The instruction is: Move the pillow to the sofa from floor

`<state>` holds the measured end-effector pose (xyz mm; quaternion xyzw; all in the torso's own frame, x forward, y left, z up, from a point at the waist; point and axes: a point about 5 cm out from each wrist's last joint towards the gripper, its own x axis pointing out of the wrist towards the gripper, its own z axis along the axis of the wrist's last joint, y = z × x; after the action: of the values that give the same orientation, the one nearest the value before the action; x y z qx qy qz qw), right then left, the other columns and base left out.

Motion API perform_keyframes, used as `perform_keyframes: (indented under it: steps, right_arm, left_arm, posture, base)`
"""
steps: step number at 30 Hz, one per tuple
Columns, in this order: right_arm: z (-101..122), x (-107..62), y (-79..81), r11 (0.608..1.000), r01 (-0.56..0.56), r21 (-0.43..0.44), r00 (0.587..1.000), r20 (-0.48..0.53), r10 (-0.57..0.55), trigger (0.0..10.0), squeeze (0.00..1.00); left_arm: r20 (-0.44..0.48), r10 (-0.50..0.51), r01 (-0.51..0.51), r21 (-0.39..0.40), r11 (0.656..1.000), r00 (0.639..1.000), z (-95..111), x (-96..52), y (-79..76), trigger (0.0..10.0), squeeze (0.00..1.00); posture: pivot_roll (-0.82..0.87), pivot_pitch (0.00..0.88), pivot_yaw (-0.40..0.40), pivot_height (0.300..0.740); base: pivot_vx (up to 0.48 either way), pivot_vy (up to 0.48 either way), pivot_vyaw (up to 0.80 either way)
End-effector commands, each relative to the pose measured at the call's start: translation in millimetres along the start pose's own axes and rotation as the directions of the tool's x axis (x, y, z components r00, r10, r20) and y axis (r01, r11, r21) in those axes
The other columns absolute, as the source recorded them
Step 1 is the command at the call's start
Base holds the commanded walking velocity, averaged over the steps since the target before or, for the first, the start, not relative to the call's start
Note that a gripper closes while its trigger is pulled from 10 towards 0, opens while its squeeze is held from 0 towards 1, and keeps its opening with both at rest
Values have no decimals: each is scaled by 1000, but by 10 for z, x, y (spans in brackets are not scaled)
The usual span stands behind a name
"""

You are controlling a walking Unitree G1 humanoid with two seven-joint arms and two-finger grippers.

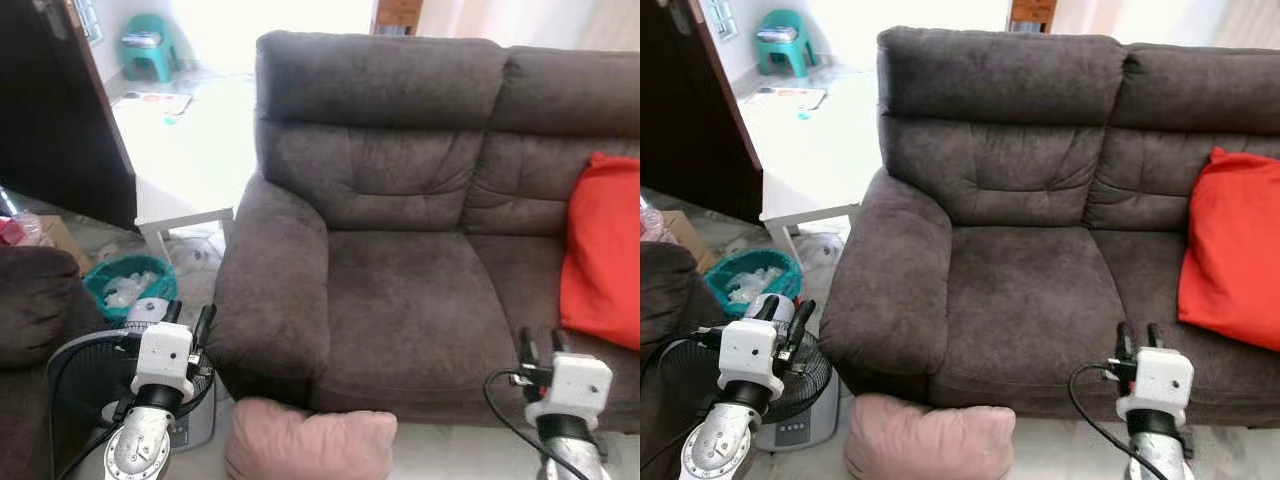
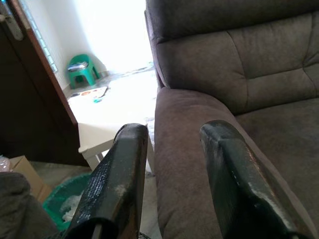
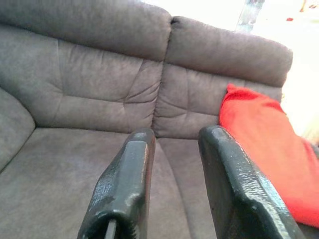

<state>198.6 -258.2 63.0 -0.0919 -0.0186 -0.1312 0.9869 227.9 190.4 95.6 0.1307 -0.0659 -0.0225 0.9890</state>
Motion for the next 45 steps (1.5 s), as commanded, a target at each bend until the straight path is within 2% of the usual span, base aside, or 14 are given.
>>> perform_keyframes:
  steps: [1, 2, 5, 7, 8, 14, 21, 26, 33, 36, 40, 45]
  right_arm:
    - [85, 19, -60, 1000, 17, 25, 1000, 24, -17, 10000, 0]
    - [132, -2, -73, 997, 21, 73, 999, 32, -23, 10000, 0]
    - [162, -19, -75, 995, 29, 91, 999, 27, -32, 10000, 0]
    - [145, 11, -81, 986, 69, 152, 997, 15, -72, 10000, 0]
    - [186, 53, -35, 981, 64, 182, 998, 16, -68, 10000, 0]
    - [357, 194, 93, 977, -5, 211, 999, 54, -7, 10000, 0]
    - [348, 300, 7, 978, 22, 209, 999, 29, -28, 10000, 0]
    - [358, 330, 46, 974, 9, 225, 1000, 24, -14, 10000, 0]
    - [397, 375, 202, 966, -37, 256, 999, 40, 27, 10000, 0]
    - [353, 378, 201, 965, -33, 258, 999, 27, 27, 10000, 0]
    - [304, 371, 251, 964, -24, 266, 1000, 11, 22, 10000, 0]
    - [284, 323, 400, 955, -28, 296, 1000, 9, 27, 10000, 0]
  left_arm:
    - [16, -8, 8, -5, 1000, 1000, 53, 15, 6, 10000, 0]
    - [18, -8, 8, -6, 1000, 1000, 63, 13, 14, 10000, 0]
    - [18, -10, 10, -8, 1000, 1000, 70, 7, 13, 10000, 0]
    - [16, -10, 11, -17, 1000, 1000, 77, -14, 10, 10000, 0]
    - [7, -5, 5, -35, 999, 1000, 86, -41, 22, 10000, 0]
    - [-11, 9, -10, -104, 994, 1000, 90, -74, 35, 10000, 0]
    - [-28, -9, 6, -131, 991, 1000, 68, -82, -29, 10000, 0]
    - [-15, -18, 16, -146, 989, 1000, 96, -19, -45, 10000, 0]
    - [-14, -31, 28, -157, 987, 999, 94, 24, -89, 10000, 0]
    - [-17, -57, 54, -145, 988, 998, 95, 41, -115, 10000, 0]
    - [-8, -74, 72, -134, 988, 997, 127, 70, -79, 10000, 0]
    - [-6, -89, 88, -120, 989, 996, 141, 120, -29, 10000, 0]
  posture:
    - [171, 30, -66, 740]
    - [166, 30, -64, 740]
    - [166, 30, -64, 740]
    - [166, 32, -61, 740]
    - [163, 34, -63, 740]
    - [166, 40, -77, 740]
    - [163, 40, -83, 740]
    - [166, 37, -87, 740]
    - [171, 30, -80, 740]
    - [193, 25, -71, 740]
    - [203, 19, -41, 740]
    - [188, 0, -9, 740]
  base:
    - [0, 0, 0]
    - [0, 0, 0]
    - [0, 0, 0]
    - [0, 0, 0]
    - [0, 0, 0]
    - [0, 0, 0]
    - [0, 0, 0]
    - [0, 0, 0]
    - [0, 0, 0]
    - [0, 0, 0]
    - [0, 0, 0]
    - [0, 0, 0]
